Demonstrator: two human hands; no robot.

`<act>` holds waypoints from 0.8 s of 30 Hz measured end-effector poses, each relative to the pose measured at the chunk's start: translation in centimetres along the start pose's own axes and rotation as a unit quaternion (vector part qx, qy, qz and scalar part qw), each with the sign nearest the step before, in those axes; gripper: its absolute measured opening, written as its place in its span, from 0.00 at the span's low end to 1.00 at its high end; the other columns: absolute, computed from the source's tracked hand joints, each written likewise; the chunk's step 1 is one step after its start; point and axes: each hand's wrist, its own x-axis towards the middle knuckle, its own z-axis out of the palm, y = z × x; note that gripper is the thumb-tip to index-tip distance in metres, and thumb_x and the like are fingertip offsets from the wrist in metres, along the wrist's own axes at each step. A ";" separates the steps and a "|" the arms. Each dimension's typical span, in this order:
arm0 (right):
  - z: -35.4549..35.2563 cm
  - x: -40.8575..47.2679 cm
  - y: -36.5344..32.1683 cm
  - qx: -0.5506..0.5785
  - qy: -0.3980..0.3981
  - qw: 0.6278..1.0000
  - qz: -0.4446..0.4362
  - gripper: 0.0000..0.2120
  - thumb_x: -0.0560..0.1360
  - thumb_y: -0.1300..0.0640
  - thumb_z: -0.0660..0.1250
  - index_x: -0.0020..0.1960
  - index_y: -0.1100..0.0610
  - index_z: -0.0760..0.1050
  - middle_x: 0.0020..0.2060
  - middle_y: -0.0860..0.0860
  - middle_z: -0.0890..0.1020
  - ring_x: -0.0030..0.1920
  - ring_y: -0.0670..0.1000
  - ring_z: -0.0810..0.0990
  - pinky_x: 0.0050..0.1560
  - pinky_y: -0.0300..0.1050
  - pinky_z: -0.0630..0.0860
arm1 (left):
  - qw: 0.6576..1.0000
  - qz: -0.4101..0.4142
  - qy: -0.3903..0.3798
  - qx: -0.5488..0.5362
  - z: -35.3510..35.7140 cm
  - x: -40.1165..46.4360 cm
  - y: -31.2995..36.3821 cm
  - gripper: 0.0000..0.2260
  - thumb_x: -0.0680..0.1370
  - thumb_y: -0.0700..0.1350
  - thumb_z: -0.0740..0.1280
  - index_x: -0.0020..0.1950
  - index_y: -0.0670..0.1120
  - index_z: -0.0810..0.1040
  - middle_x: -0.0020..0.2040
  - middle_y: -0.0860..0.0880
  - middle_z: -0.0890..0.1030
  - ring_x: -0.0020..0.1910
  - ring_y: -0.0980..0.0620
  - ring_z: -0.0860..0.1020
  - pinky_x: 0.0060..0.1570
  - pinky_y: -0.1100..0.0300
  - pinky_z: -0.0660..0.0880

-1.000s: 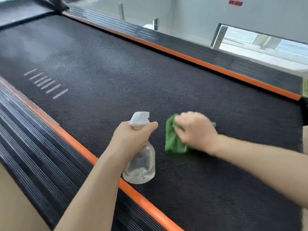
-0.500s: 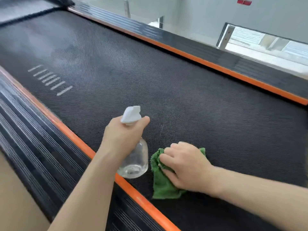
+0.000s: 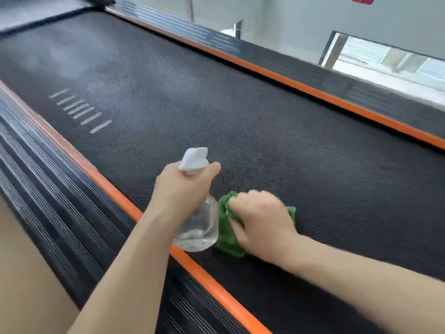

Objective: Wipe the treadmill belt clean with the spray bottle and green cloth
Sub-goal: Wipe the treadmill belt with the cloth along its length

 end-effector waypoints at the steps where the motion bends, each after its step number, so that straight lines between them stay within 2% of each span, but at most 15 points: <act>1: -0.4 -1.5 -0.7 0.011 -0.023 0.999 -0.040 0.08 0.71 0.49 0.62 0.37 0.52 0.68 0.33 0.49 0.74 0.35 0.54 0.73 0.36 0.49 0.68 | 1.000 -0.005 0.000 -0.004 -0.2 -0.1 0.0 0.26 0.66 0.63 0.70 0.45 0.40 0.85 0.43 0.42 0.87 0.48 0.39 0.85 0.54 0.43 0.81; 3: -0.7 -2.3 -0.4 0.024 -0.049 0.993 -0.102 0.08 0.73 0.49 0.63 0.39 0.53 0.69 0.34 0.48 0.73 0.35 0.53 0.72 0.37 0.49 0.68 | 1.000 -0.011 0.006 -0.018 -0.4 0.1 -0.2 0.26 0.67 0.63 0.72 0.46 0.39 0.85 0.44 0.42 0.88 0.48 0.39 0.86 0.55 0.42 0.81; 5: -0.1 0.1 1.3 0.010 -0.045 0.992 -0.118 0.08 0.73 0.49 0.63 0.39 0.53 0.70 0.34 0.49 0.74 0.35 0.54 0.72 0.37 0.49 0.69 | 1.000 -0.009 0.009 -0.018 -0.5 0.2 -0.4 0.22 0.71 0.60 0.75 0.46 0.40 0.85 0.44 0.43 0.88 0.48 0.40 0.86 0.56 0.42 0.81; 6: 0.6 2.1 2.3 -0.006 -0.024 0.995 -0.097 0.08 0.73 0.50 0.63 0.39 0.54 0.71 0.34 0.50 0.75 0.35 0.55 0.74 0.37 0.49 0.69 | 1.000 -0.012 0.006 -0.014 -0.5 0.3 -0.5 0.21 0.72 0.60 0.76 0.45 0.41 0.86 0.43 0.44 0.88 0.49 0.41 0.86 0.56 0.43 0.82; 8: 2.2 7.0 4.5 -0.040 0.011 0.999 0.011 0.09 0.74 0.51 0.63 0.39 0.55 0.71 0.34 0.52 0.78 0.36 0.58 0.77 0.38 0.49 0.70 | 1.000 -0.024 -0.003 -0.010 -0.4 0.4 -0.6 0.20 0.69 0.61 0.75 0.45 0.44 0.87 0.43 0.46 0.88 0.49 0.43 0.86 0.57 0.43 0.82; 10: 3.5 11.5 6.2 -0.066 0.002 0.991 0.112 0.09 0.77 0.51 0.61 0.41 0.55 0.71 0.38 0.54 0.80 0.40 0.60 0.79 0.40 0.49 0.68 | 1.000 -0.026 -0.005 -0.010 -0.3 0.6 -0.6 0.20 0.70 0.60 0.75 0.47 0.43 0.87 0.45 0.46 0.88 0.50 0.42 0.86 0.57 0.42 0.82; 13: 4.2 13.6 6.1 -0.086 -0.002 0.983 0.161 0.09 0.77 0.52 0.60 0.43 0.56 0.74 0.40 0.54 0.81 0.41 0.60 0.79 0.40 0.49 0.64 | 1.000 -0.023 -0.009 -0.010 -0.2 0.7 -0.6 0.20 0.69 0.61 0.74 0.46 0.44 0.87 0.44 0.47 0.89 0.48 0.43 0.87 0.57 0.42 0.82; 17: 2.6 7.2 2.4 -0.035 0.032 0.995 0.089 0.08 0.72 0.51 0.63 0.38 0.54 0.71 0.34 0.52 0.78 0.36 0.58 0.77 0.38 0.50 0.69 | 0.999 -0.036 -0.003 -0.020 -0.1 0.5 -0.2 0.22 0.65 0.63 0.72 0.44 0.46 0.87 0.43 0.47 0.89 0.48 0.43 0.87 0.56 0.42 0.83; 21: -0.1 -0.9 -0.2 0.023 -0.021 0.998 -0.051 0.08 0.72 0.50 0.63 0.38 0.52 0.69 0.33 0.48 0.74 0.35 0.53 0.72 0.37 0.49 0.68 | 0.999 -0.043 0.016 -0.029 -0.5 0.6 -0.2 0.24 0.65 0.64 0.71 0.45 0.45 0.87 0.44 0.47 0.89 0.49 0.43 0.86 0.57 0.42 0.82; 24: 0.1 -0.2 1.5 0.023 -0.038 0.990 -0.131 0.09 0.74 0.50 0.65 0.39 0.53 0.69 0.34 0.48 0.73 0.35 0.53 0.71 0.37 0.48 0.67 | 0.998 -0.044 0.031 -0.035 -0.6 0.6 -0.3 0.24 0.64 0.64 0.72 0.45 0.44 0.87 0.43 0.47 0.89 0.49 0.42 0.86 0.57 0.41 0.82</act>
